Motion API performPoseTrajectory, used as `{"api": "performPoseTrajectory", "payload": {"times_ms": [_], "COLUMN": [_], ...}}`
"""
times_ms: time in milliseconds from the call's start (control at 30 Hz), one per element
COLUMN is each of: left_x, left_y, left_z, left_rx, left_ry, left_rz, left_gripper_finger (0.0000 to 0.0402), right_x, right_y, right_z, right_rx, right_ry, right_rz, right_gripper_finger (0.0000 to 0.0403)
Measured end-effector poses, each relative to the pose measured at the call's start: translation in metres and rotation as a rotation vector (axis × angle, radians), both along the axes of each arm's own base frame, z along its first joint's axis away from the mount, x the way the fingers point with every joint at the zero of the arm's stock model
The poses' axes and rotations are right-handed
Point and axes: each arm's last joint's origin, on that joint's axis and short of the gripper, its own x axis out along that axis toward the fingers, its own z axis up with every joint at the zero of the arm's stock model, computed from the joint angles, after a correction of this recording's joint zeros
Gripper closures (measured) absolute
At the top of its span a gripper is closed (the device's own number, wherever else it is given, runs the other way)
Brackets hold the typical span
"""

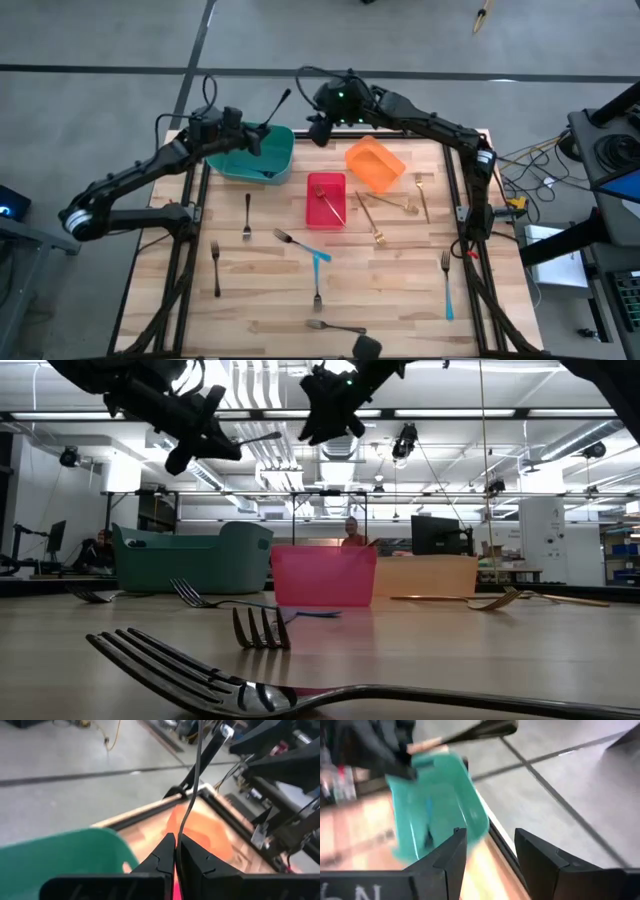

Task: Sort silverware by color (type)
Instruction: Put the black fork into the orange bin

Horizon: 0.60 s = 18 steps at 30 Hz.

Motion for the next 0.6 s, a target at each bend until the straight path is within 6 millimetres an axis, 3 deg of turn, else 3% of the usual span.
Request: {"api": "performPoseTrajectory", "payload": {"times_ms": [167,433,600], "left_x": [-0.004,-0.001,0.005], "left_y": [-0.006,-0.011,-0.015], "left_z": [0.000,0.000,-0.002], "left_rx": [-0.062,-0.177,-0.210], "left_ry": [-0.003,-0.071,-0.073], "left_rz": [-0.052,-0.141,-0.172], "left_gripper_finger": [0.0402,0.0402,0.0402], "right_x": [-0.006,0.013,0.028], "right_y": [0.008,0.026,0.022], "right_z": [0.008,0.024,0.014], "right_rx": [-0.131,-0.348,-0.379], "right_ry": [0.076,-0.071,-0.106], "right_rz": [0.112,0.347,0.354], "right_gripper_finger": [0.0257,0.0259,0.0259]}}
